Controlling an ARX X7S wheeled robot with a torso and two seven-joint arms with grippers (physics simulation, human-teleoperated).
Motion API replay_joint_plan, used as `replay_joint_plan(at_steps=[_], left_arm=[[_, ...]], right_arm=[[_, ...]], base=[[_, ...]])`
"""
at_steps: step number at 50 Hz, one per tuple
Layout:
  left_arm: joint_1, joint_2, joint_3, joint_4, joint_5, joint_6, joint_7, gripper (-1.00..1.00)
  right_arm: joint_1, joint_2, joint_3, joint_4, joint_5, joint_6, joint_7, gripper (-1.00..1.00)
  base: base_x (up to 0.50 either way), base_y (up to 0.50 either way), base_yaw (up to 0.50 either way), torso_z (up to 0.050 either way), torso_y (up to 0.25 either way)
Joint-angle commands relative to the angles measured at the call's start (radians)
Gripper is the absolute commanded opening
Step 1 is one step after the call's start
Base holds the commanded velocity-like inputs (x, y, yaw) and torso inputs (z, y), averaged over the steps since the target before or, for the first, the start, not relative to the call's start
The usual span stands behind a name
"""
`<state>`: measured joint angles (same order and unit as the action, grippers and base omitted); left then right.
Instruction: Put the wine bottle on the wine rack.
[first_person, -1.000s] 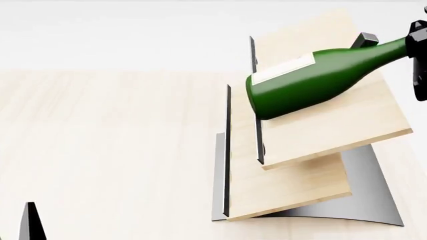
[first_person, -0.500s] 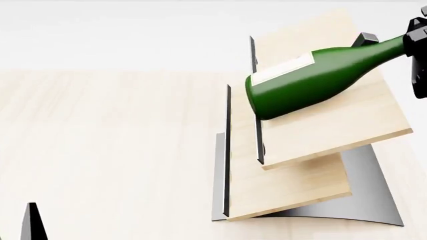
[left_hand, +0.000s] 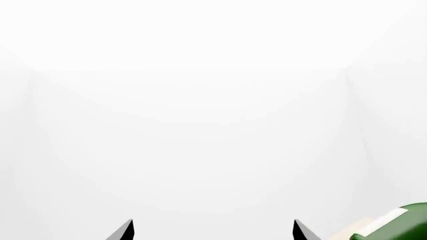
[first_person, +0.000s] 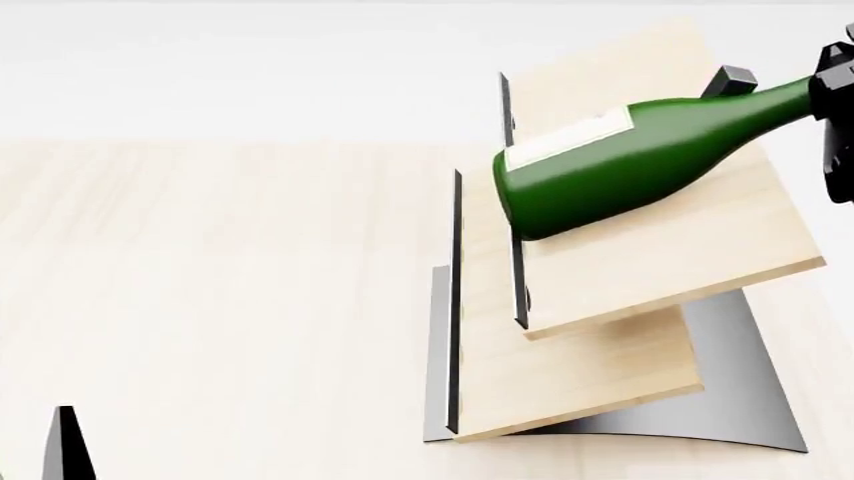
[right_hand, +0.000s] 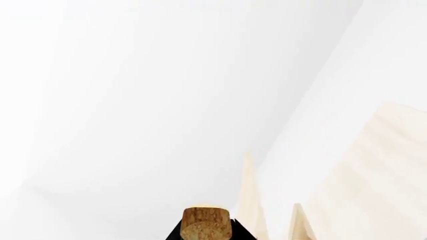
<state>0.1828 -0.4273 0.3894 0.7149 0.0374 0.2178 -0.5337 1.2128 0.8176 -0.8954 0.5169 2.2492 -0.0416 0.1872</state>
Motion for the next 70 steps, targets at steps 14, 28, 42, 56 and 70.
replay_joint_plan(at_steps=[14, 28, 42, 56, 70], left_arm=[[-0.004, -0.004, 0.003, 0.000, -0.002, -0.003, -0.005, 1.00], [-0.005, -0.006, 0.007, -0.001, -0.001, -0.001, -0.006, 1.00], [-0.004, -0.006, 0.014, 0.000, 0.003, -0.002, -0.007, 1.00], [-0.005, -0.007, 0.018, -0.001, 0.006, -0.002, -0.009, 1.00], [-0.007, -0.008, 0.022, 0.000, 0.009, -0.005, -0.011, 1.00]], right_arm=[[-0.023, -0.008, -0.029, 0.031, -0.014, 0.014, -0.005, -1.00], [-0.023, 0.000, -0.018, 0.008, -0.009, 0.022, -0.013, 1.00], [-0.028, 0.046, 0.006, -0.091, -0.017, -0.002, 0.012, 1.00], [-0.059, 0.119, 0.043, -0.180, -0.011, -0.042, 0.030, 1.00], [-0.104, 0.188, 0.076, -0.239, 0.004, -0.082, 0.035, 1.00]], base=[[0.00, 0.00, 0.00, 0.000, 0.000], [0.00, 0.00, 0.00, 0.000, 0.000], [0.00, 0.00, 0.00, 0.000, 0.000], [0.00, 0.00, 0.00, 0.000, 0.000], [0.00, 0.00, 0.00, 0.000, 0.000]])
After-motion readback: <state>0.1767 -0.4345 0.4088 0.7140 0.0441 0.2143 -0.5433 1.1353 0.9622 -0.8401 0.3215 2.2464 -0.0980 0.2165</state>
